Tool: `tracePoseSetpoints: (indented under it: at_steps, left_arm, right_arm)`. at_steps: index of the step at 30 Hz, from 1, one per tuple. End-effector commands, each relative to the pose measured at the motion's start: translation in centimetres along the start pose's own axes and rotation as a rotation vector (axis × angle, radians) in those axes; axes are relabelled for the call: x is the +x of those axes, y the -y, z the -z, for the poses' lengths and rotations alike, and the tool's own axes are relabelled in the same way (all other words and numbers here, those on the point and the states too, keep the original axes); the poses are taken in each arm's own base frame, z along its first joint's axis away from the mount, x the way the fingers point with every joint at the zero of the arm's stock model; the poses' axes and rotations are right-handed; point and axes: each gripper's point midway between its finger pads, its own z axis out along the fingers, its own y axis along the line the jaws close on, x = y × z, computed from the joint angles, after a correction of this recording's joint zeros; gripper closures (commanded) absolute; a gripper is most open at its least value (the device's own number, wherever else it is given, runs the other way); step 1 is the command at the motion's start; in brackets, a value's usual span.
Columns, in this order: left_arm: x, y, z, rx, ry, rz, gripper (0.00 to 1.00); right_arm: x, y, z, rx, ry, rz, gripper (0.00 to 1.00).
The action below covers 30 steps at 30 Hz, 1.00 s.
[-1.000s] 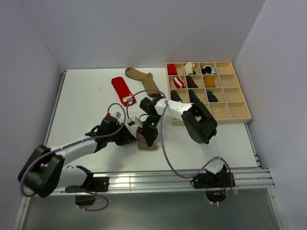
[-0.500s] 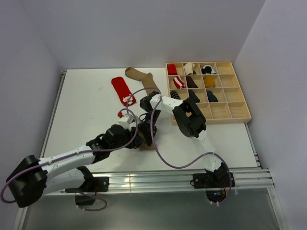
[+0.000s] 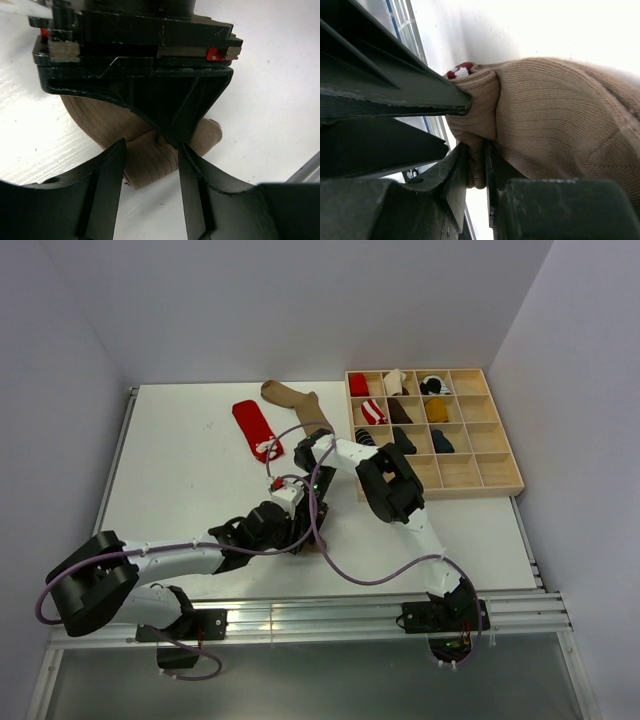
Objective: Roll the socks
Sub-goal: Roll the sock at the center of the board.
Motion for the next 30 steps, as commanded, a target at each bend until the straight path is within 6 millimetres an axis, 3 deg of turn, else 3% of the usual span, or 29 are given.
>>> tracePoseSetpoints:
  at_steps: [1,22,30]
  left_arm:
    - [-1.7,0.9,-0.5,0.018,0.047,-0.035,0.49]
    - [3.7,1.0,-0.9,0.055,-0.126,0.09,0.5]
    - [5.3,0.2,-1.2,0.008,-0.186,0.124,0.58]
  right_arm:
    - [1.0,3.0,0.1,0.076,-0.061,0.016,0.76]
    - [1.1,4.5,1.1,0.096,-0.016,-0.112,0.76]
    - [1.0,4.9,1.6,0.113,0.008,-0.131,0.74]
